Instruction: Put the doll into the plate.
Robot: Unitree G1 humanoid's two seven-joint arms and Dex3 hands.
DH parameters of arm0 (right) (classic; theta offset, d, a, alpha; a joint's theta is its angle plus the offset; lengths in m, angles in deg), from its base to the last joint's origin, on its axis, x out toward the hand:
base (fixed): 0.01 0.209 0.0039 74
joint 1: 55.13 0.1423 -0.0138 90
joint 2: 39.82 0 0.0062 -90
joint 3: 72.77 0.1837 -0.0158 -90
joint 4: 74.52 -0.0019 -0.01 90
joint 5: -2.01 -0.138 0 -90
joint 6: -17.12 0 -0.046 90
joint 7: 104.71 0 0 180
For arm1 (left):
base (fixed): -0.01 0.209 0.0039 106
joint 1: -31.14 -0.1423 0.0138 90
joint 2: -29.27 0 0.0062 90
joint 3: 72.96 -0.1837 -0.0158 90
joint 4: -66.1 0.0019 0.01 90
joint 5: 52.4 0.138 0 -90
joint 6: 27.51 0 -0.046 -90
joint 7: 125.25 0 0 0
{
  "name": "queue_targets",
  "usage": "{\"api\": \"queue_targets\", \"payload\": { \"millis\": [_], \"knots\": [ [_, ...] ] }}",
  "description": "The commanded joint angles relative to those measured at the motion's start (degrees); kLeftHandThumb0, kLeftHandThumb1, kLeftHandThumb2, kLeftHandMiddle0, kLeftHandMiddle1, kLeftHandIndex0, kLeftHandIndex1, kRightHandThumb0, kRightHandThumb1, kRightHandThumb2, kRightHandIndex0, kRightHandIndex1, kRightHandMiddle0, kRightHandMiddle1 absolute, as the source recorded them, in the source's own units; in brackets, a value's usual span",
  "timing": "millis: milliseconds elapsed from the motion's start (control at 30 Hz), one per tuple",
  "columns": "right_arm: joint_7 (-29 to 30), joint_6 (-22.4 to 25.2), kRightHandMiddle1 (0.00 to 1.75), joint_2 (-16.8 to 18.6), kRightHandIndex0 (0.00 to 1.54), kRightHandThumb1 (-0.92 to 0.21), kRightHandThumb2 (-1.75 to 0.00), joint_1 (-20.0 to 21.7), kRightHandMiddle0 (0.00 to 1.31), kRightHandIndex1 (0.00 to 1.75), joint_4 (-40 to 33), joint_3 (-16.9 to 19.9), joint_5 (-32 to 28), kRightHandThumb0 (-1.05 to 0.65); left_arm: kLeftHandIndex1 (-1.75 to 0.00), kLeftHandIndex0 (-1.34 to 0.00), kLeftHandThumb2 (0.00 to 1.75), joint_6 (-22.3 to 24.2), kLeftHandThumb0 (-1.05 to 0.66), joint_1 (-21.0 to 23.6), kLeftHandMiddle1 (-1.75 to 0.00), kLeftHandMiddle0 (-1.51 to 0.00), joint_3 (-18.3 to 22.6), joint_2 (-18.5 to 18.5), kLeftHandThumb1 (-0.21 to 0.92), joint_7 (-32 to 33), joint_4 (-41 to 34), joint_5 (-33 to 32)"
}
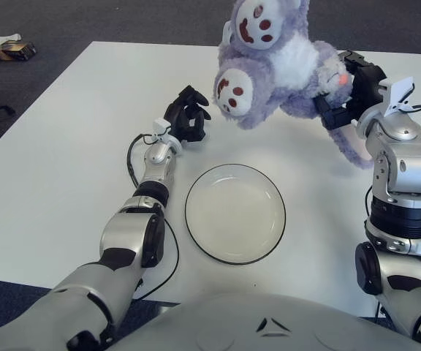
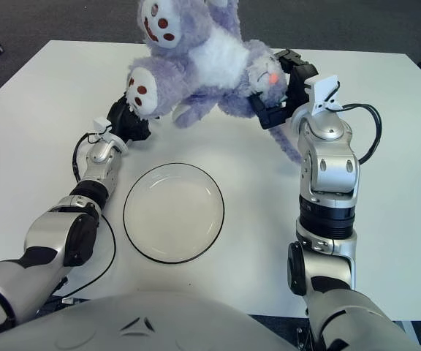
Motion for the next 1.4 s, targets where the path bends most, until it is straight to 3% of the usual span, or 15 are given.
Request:
{"api": "queue_targets", "payload": {
  "millis": [0,200,467,900,1167,1367],
  "knots": [
    [-1.55,1.94,1.75,-1.59,0.85,-0.06,-1.59,0.04,0.57,1.64,-1.54,0.51,-1.9,0.0,-1.75,-0.42,1.23,1.31,-0.01,-3.8,-1.75,-0.44,0.2,-0.26,0.4,0.88,2.32,0.15],
    [-5.86,4.94,1.75,-3.83,0.85,-0.05,-1.59,-0.63,0.58,1.64,-3.21,-0.13,-5.42,0.0,-1.75,-0.42,1.23,2.45,-0.01,-3.61,-1.75,-0.44,0.26,-0.32,0.4,0.89,2.27,-0.03],
    [-11.23,2.26,1.75,-7.14,0.84,-0.05,-1.6,-3.08,0.58,1.66,-5.14,-1.96,-8.2,0.0,-1.75,-0.44,1.26,3.0,-0.01,-3.22,-1.75,-0.46,0.4,-0.2,0.38,0.99,2.32,-0.26],
    [-12.68,-2.52,1.75,-11.23,0.87,0.0,-1.66,-6.2,0.61,1.69,-8.37,-8.21,-5.3,0.0,-1.75,-0.45,1.27,4.5,-0.01,-2.62,-1.75,-0.47,0.52,-0.19,0.37,0.99,2.63,-0.44],
    [-12.68,-6.96,1.75,-11.03,0.9,0.03,-1.69,-9.24,0.64,1.67,-9.23,-9.65,-4.98,0.0,-1.75,-0.46,1.28,5.31,-0.01,-2.34,-1.75,-0.47,0.49,0.03,0.36,1.26,2.87,-0.4],
    [-12.36,-6.01,1.75,-11.16,0.91,0.05,-1.71,-10.12,0.65,1.69,-11.01,-10.68,-4.53,0.0,-1.75,-0.47,1.3,5.89,-0.01,-2.14,-1.75,-0.48,0.47,0.14,0.34,1.2,3.01,-0.44]
  ]
}}
